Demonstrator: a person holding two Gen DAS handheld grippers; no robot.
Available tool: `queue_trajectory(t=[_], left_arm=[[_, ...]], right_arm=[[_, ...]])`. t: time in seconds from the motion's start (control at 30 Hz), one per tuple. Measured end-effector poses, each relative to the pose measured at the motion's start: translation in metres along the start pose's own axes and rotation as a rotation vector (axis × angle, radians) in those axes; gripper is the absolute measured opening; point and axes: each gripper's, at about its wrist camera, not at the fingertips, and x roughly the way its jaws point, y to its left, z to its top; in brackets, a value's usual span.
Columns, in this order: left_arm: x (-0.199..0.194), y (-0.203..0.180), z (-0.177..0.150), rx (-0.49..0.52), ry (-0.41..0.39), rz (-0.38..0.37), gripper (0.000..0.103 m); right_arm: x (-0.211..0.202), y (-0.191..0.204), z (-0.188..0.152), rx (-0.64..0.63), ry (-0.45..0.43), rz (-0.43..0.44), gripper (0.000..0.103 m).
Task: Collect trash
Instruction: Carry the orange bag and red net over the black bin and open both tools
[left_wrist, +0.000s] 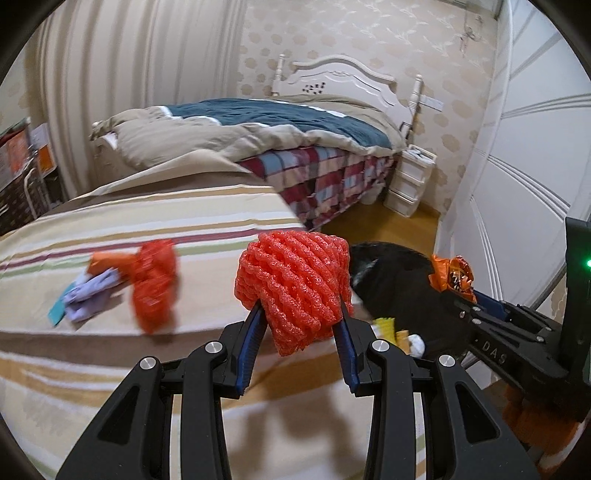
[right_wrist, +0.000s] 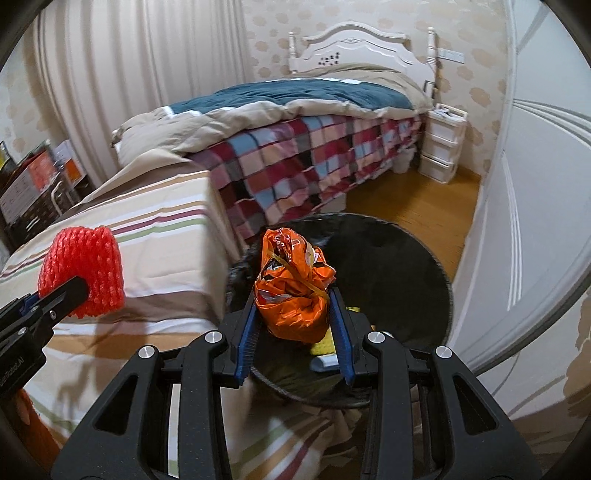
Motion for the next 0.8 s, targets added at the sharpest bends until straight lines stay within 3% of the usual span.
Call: queue_trajectory(t=[0.67, 0.8], left_arm=[[0.065, -0.061, 0.02, 0.107, 0.063, -0.025, 0.04], [0.066, -0.061, 0.02, 0.099, 0.062, -0.01, 0.058]], right_arm=[[0.027, -0.049, 0.009, 0.07, 0.012, -0.076, 0.035], [0.03, -0.052, 0.008, 0.073, 0.016, -0.097, 0.039]])
